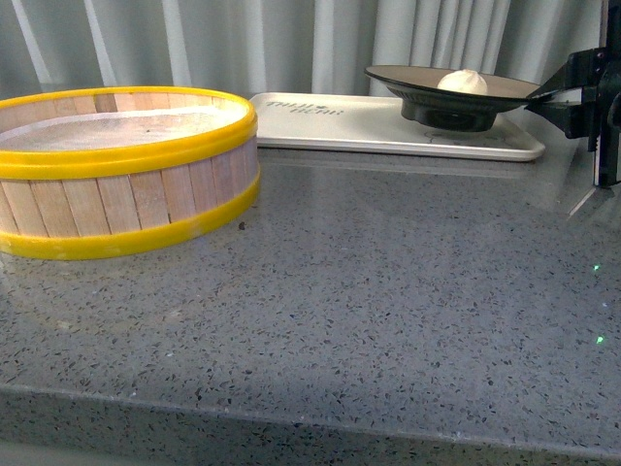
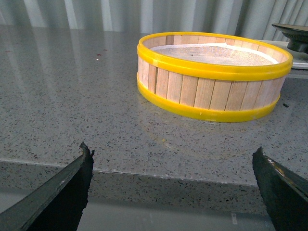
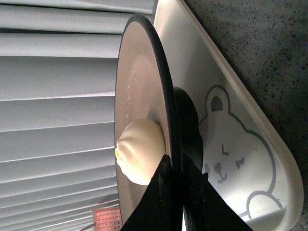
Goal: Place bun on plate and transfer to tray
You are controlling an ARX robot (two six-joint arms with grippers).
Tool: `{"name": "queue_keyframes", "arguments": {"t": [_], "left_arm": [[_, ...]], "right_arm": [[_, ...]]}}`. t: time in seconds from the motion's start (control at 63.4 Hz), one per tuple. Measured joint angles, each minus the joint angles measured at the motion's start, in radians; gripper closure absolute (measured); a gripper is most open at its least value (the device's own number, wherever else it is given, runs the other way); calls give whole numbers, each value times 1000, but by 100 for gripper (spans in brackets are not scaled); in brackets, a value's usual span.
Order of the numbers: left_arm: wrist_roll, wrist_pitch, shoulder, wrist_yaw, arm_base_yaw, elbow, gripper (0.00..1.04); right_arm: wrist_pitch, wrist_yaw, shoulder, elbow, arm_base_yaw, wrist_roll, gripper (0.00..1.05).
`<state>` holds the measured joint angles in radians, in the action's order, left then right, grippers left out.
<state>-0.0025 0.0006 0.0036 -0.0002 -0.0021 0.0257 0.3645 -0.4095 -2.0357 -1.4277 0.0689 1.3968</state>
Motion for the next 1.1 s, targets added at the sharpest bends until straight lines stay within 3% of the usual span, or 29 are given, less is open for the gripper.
{"name": "queue_keyframes", "arguments": {"t": [0.363, 0.426, 0.521, 0.915, 1.104], "left_arm": [[0, 0, 0, 0, 0, 0, 7], [0, 0, 0, 0, 0, 0, 7], [0, 0, 0, 0, 0, 0, 7], [0, 0, 0, 0, 0, 0, 7], [0, 0, 0, 0, 0, 0, 7]], "right_arm": [[-114, 32, 11, -25, -11, -7, 101], [-132, 31, 11, -31, -11, -1, 93], [-142, 30, 11, -33, -11, 6, 71], [-161, 54, 48, -15, -19, 27, 8], [-158, 76, 117, 49, -28, 29, 9]]}}
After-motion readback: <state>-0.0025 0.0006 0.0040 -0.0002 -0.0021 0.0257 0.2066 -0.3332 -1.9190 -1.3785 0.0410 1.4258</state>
